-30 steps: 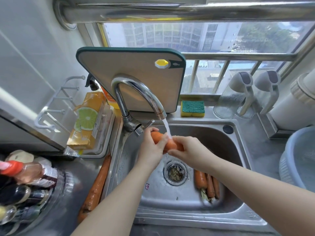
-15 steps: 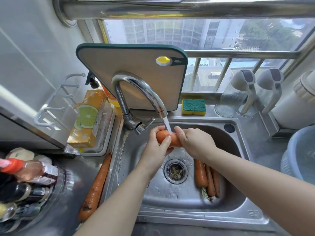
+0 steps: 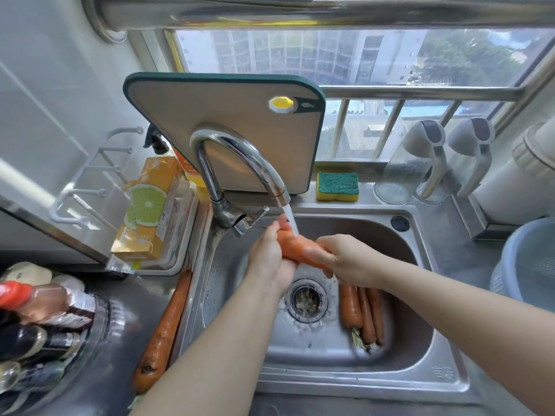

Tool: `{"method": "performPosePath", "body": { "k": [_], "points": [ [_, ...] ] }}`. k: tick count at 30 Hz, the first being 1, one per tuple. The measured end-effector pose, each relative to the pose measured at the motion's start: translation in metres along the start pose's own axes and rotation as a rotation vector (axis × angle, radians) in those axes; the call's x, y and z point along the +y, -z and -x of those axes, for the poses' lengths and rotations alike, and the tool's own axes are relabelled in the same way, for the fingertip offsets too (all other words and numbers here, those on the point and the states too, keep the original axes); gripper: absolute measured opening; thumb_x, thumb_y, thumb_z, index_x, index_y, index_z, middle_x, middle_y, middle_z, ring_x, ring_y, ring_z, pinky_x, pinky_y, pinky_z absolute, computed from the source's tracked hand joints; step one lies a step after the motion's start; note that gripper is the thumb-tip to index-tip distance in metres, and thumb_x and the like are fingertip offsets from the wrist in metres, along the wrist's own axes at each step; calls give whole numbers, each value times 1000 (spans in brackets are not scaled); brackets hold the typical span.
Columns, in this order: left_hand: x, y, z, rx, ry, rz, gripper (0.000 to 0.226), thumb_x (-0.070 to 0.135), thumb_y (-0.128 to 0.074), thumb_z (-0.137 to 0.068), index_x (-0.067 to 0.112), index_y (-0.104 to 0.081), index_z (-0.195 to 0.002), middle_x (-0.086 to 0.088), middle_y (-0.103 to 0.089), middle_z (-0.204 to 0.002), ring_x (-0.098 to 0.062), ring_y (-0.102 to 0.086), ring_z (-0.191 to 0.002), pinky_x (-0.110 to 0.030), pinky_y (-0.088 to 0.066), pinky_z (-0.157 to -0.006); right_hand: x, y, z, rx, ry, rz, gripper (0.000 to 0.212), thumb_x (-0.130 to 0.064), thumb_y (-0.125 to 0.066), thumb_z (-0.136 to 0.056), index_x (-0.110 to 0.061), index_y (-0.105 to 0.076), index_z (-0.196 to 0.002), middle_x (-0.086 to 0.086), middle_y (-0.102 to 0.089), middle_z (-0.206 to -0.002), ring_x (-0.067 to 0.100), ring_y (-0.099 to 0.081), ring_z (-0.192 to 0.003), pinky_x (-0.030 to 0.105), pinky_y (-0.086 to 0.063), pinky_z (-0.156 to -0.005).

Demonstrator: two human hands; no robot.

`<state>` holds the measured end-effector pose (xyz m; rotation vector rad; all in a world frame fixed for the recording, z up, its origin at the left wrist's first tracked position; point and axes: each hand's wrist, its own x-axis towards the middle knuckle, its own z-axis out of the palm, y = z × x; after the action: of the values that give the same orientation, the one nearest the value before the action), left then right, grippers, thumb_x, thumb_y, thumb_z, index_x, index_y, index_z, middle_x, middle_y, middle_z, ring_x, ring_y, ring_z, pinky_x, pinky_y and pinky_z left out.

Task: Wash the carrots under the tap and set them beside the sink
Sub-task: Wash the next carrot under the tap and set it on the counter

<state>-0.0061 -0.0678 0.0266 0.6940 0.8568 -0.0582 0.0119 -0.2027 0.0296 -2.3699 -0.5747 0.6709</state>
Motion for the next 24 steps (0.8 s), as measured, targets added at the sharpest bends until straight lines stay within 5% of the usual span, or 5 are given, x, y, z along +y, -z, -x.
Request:
{"method": "performPosePath", "body": {
  "k": [6, 11, 15, 19, 24],
  "points": [
    [-2, 13, 4, -240, -22, -54, 35, 3, -43, -97, 13, -41, -131, -14, -53, -101, -21, -57, -83, -40, -51, -71, 1, -6, -3, 85, -45, 195, 41, -59, -47, -88, -19, -50, -93, 0, -61, -84, 22, -57, -79, 33, -41, -68],
    [-12, 2, 2, 2, -228, -190, 6, 8, -50, -94, 14, -51, -96, -12, -57, -95, -23, -59, -81, -41, -53, -78, -8, -16, 3, 359, 127, 515, 44, -55, -52, -88, -14, -52, -102, -1, -64, -92, 25, -63, -84, 34, -39, -64],
    [-1, -5, -1, 158, -168, -64, 22, 20, -49, -95, 11, -50, -74, -13, -58, -76, -29, -60, -72, -41, -52, -76, -19, -22, 6, 364, 165, 559, 39, -42, -54, -90, -12, -52, -113, 2, -64, -103, 29, -65, -91, 35, -42, -69],
    [-1, 2, 5, -54, -35, 38, 25, 27, -38, -102, 8, -50, -91, -17, -57, -85, -26, -60, -75, -39, -51, -67, -17, -1, 2, 35, -13, 359, 36, -48, -62, -85, -17, -49, -95, -1, -60, -85, 21, -60, -79, 30, -38, -62],
    [-4, 20, 9, -314, 29, -41, 26, 14, -33, -102, 1, -46, -120, -15, -55, -107, -23, -54, -101, -40, -45, -97, -8, 6, 4, -231, -179, -347, 50, -56, -45, -92, -8, -54, -83, 3, -51, -59, 14, -44, -43, 20, -33, -39]
  ]
}}
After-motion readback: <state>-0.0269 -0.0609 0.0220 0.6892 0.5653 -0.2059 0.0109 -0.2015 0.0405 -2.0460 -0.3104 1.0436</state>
